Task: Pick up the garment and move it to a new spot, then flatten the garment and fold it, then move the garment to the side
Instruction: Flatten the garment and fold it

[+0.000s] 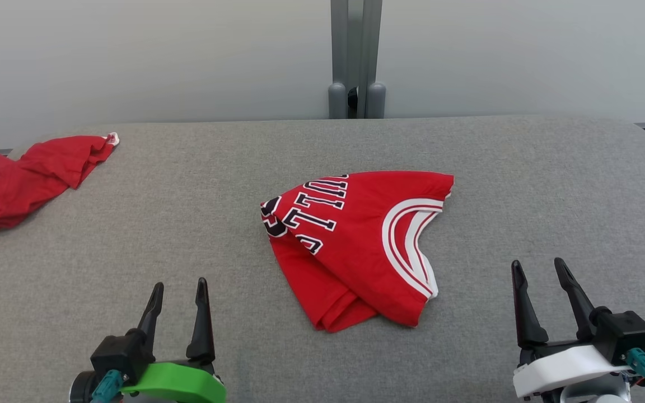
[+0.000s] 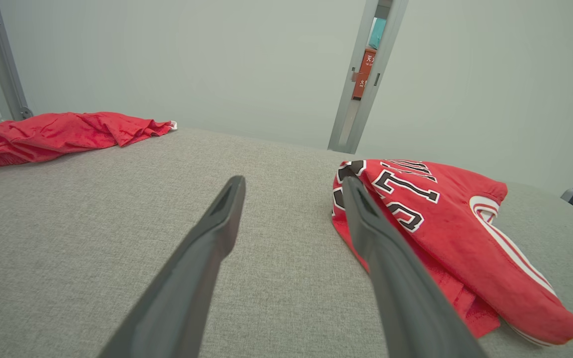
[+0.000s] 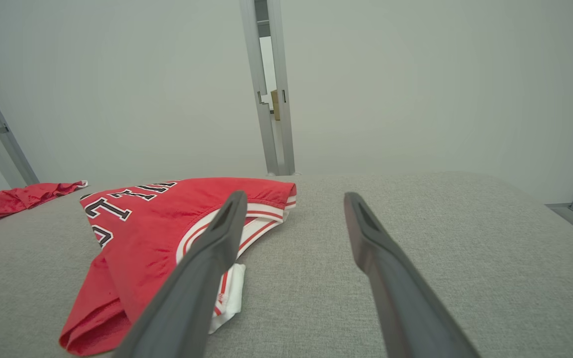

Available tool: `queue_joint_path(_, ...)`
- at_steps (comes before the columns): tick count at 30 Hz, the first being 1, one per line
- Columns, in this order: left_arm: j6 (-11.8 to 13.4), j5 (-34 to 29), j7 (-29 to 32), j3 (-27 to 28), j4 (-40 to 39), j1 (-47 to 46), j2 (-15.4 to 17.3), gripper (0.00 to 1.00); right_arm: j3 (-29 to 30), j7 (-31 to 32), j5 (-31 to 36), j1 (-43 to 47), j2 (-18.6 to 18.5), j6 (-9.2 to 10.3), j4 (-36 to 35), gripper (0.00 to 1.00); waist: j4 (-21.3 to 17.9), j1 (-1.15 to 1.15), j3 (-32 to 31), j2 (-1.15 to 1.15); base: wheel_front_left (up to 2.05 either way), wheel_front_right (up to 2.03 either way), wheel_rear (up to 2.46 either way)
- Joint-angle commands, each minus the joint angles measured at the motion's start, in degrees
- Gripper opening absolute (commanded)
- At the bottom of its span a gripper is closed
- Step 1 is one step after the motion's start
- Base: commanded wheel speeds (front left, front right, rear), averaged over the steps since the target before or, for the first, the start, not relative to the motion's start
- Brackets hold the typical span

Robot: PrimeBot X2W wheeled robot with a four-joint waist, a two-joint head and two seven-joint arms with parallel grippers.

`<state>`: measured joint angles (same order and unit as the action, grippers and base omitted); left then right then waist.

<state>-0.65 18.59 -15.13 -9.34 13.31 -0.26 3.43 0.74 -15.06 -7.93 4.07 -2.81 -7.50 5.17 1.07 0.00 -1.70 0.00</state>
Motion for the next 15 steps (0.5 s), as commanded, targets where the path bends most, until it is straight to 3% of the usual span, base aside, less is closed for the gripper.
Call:
queue_joint_path(1,-0.16,-0.15,-0.03,0.27,0.13,0.89,0.01,1.0,-0.05,-0.18,-0.21,-0.18,-0.15,0.02,0.13,1.0,0.1,0.0,0.09,0.0,0.0,0.0,0.0)
queue_joint_path(15,-0.55,-1.92,-0.03,0.25,0.16,-0.07,-0.22,1.0,-3.37,-0.18,-0.16,0.19,-0.14,0.02,1.81,1.0,1.91,0.0,1.67,0.0,0.0,0.0,0.0)
